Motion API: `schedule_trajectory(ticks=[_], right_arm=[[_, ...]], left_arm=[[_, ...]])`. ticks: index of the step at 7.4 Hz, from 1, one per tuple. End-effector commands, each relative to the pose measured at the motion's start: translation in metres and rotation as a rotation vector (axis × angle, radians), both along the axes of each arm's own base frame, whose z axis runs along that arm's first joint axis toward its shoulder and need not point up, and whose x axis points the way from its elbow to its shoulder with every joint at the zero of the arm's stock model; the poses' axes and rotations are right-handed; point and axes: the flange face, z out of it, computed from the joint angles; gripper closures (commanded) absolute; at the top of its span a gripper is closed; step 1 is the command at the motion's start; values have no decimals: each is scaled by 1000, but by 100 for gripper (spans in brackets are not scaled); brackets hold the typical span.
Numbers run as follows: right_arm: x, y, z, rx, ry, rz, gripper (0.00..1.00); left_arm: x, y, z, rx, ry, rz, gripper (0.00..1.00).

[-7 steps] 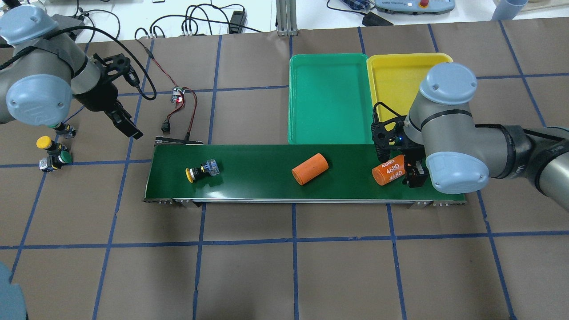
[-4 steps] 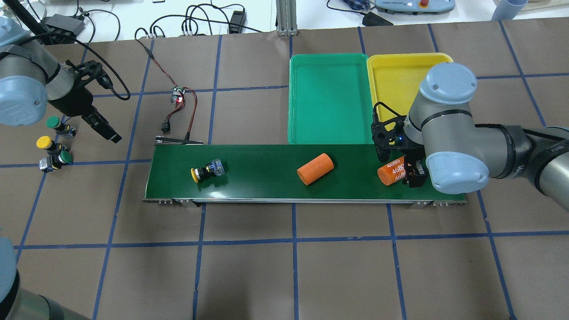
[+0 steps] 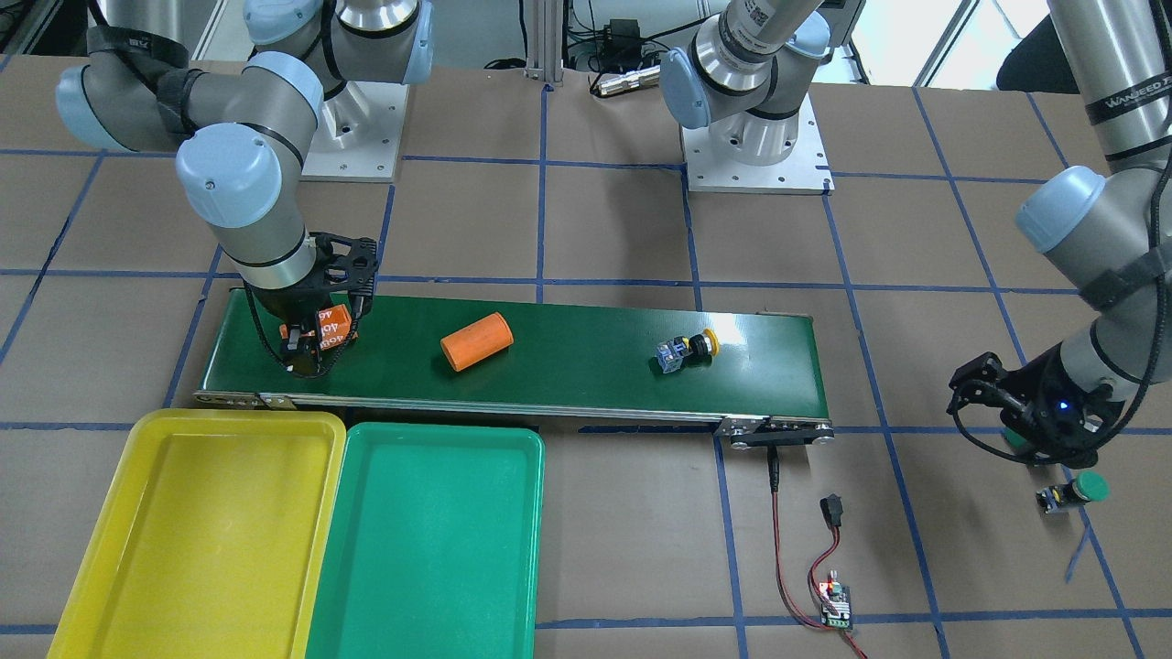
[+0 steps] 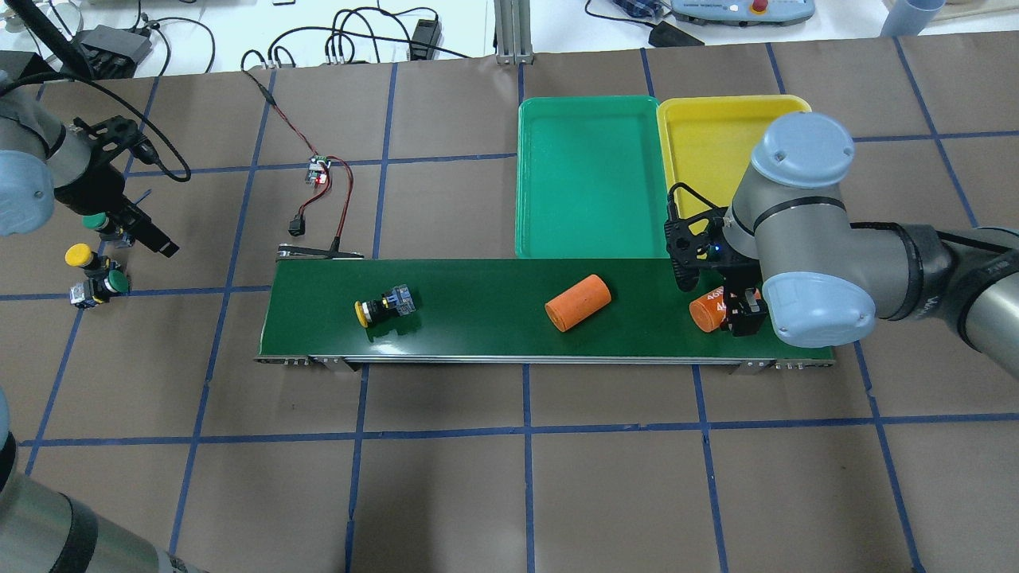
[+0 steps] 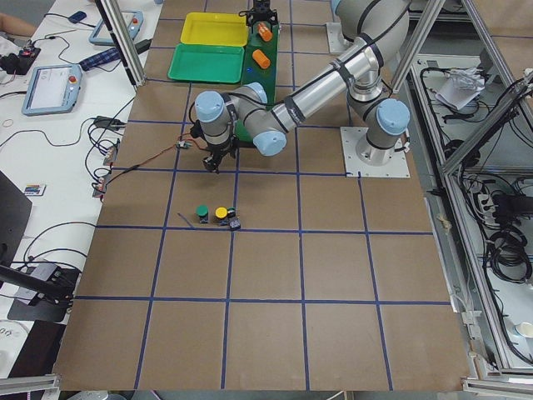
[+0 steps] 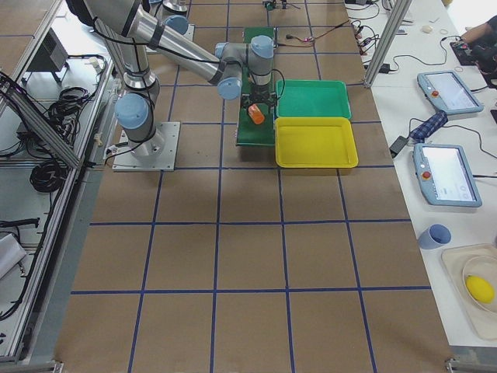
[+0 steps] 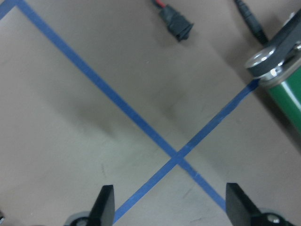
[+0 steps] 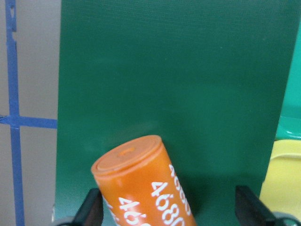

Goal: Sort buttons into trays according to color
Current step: 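Lower the left gripper onto another push button and grasp it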

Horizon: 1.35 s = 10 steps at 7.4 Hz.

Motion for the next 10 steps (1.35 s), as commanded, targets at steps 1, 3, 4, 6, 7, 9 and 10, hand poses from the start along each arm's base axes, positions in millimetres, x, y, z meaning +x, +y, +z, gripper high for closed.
schedule_trajectory(ticks=[1,3,4,6,7,9,10], right_arm=[[0,0,0,0,0,0,0],[0,0,0,0,0,0,0],[0,0,0,0,0,0,0],[0,0,0,0,0,0,0],[0,0,0,0,0,0,0],[0,0,0,0,0,0,0],[0,0,0,0,-2,0,0]], left_arm=[[50,-26,7,-56,-45,66,0],[70,-47,7,-61,-72,116,0],[84,-48,-9,-45,-61,234,0],[117,-41,-30,-27,-56,367,0],[117,-41,-40,-8,-56,379,0],[113,-45,-65,21,-41,487,0],[113,-46,-68,25,-39,507,0]])
